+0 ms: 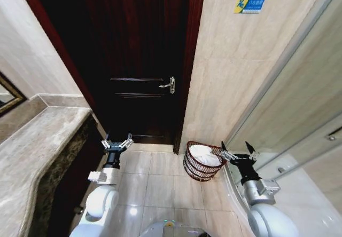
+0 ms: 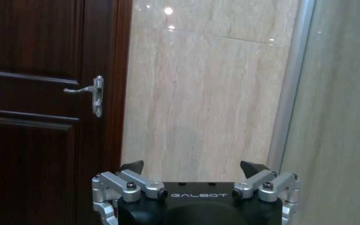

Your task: Discard the used towel into the hamper.

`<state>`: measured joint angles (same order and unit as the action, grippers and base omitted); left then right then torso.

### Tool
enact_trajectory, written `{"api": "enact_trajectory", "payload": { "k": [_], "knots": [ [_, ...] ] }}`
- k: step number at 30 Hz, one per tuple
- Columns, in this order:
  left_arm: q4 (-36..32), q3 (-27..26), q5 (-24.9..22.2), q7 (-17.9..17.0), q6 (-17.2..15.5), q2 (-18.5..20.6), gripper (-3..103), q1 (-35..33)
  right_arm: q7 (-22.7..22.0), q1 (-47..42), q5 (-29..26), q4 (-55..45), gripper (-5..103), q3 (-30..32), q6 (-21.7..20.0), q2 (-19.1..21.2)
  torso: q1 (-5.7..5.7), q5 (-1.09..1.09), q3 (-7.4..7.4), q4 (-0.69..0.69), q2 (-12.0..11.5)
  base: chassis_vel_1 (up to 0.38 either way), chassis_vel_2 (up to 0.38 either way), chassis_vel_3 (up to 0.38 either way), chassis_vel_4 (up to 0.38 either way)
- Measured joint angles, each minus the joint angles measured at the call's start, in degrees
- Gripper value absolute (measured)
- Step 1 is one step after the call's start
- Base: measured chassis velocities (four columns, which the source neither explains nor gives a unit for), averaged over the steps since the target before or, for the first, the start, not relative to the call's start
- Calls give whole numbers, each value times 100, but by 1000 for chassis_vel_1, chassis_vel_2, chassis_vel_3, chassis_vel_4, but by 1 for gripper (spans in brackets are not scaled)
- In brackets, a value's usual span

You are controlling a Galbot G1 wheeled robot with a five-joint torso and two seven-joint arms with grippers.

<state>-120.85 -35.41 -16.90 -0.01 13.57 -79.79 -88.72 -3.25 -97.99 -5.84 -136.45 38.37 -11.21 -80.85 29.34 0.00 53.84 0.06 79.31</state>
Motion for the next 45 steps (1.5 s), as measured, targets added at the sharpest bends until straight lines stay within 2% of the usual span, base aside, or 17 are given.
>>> {"api": "enact_trajectory", "payload": {
  "k": [12,30,37,45],
  "knots": [
    [104,3,-126,2,186,-27,100,57,-2,-8,56,65,100,-49,7,10,-2,0,-2,0,-1,126,-145,-143,138],
    [136,-30,-108,17,225,-61,100,-2,-1,-50,118,31,100,-220,2,17,-2,0,-2,0,-3,124,-123,-129,124],
    [123,-33,-133,18,386,-66,100,-25,0,-96,117,-4,100,-220,9,9,-2,0,-2,-1,-3,123,-123,-138,116],
    [69,-4,-143,30,331,-87,100,-59,0,-162,110,-12,100,-183,62,12,-2,1,-3,-1,-4,132,-134,-121,124]
  ]
}}
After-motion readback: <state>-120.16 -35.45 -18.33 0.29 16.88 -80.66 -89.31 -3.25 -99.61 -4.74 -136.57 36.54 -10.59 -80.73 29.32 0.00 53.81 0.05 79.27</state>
